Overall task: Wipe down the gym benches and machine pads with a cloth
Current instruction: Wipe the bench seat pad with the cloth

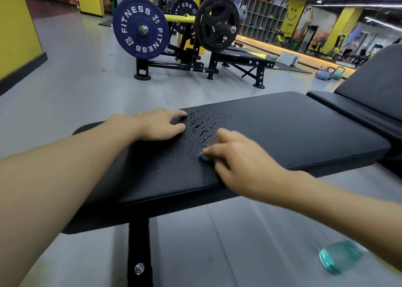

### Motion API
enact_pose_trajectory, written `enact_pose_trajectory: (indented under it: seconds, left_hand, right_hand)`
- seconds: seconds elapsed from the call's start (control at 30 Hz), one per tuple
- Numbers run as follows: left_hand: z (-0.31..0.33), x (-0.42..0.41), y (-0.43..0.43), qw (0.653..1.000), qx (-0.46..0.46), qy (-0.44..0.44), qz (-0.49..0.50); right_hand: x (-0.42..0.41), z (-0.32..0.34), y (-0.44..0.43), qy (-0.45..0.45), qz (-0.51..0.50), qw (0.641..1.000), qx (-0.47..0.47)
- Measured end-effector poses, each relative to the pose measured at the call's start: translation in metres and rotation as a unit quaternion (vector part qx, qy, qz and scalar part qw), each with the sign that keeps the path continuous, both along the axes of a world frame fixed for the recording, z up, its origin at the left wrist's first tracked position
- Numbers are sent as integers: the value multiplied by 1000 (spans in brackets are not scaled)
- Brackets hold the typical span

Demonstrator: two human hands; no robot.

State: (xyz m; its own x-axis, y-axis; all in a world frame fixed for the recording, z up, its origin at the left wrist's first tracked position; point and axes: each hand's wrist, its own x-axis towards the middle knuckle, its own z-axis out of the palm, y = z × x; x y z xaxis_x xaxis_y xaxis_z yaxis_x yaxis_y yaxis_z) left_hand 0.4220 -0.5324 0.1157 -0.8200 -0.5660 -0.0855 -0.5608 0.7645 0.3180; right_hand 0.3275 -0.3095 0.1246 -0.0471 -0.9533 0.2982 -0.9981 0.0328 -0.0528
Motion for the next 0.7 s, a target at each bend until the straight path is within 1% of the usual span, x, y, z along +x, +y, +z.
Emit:
enact_pose_trajectory:
  seconds: [0.03,0.07,0.1,0.17,0.2,0.23,0.27,0.33,0.4,0.43,0.47,0.53,0.57,0.6,0.63,0.7]
  left_hand:
    - [0,0,0,1000,-2,0,-3]
    - [-1,0,-1,1000,-1,0,-6]
    - [-1,0,-1,1000,-2,1,-8]
    - [-3,0,-3,1000,2,4,-16]
    - [-3,-1,-5,1000,4,9,-21]
    - [-5,-1,-6,1000,6,12,-24]
    - [-6,-2,-7,1000,8,15,-25]
    - [-6,-4,-7,999,13,17,-28]
    - [-6,-5,-8,999,17,22,-33]
    - [-6,-5,-8,999,18,24,-36]
    - [-6,-4,-8,999,21,27,-37]
    - [-5,-2,-9,999,25,29,-37]
    - [-5,-1,-8,999,24,29,-36]
    - [-5,-2,-8,999,22,31,-36]
    - [-5,-2,-8,999,19,34,-36]
    - [-6,-3,-8,998,15,40,-39]
  right_hand:
    - [5,3,7,-19,34,999,31]
    - [-1,8,10,-27,45,997,48]
    - [-13,12,11,-26,23,998,47]
    - [-42,15,9,-17,-78,997,5]
    - [-45,13,8,-12,-125,992,-15]
    - [-36,9,10,-4,-150,988,-27]
    - [-21,2,11,4,-133,990,-36]
    - [20,-6,24,-10,-18,999,-28]
    - [29,-2,35,-26,65,997,36]
    - [19,3,33,-19,69,996,47]
    - [5,7,28,-18,35,999,30]
    - [-16,7,18,-24,-83,996,-26]
    - [-12,2,14,-15,-119,992,-42]
    - [1,-4,11,4,-110,992,-54]
    - [19,-9,10,16,-62,996,-55]
    - [46,-13,14,-2,54,999,-2]
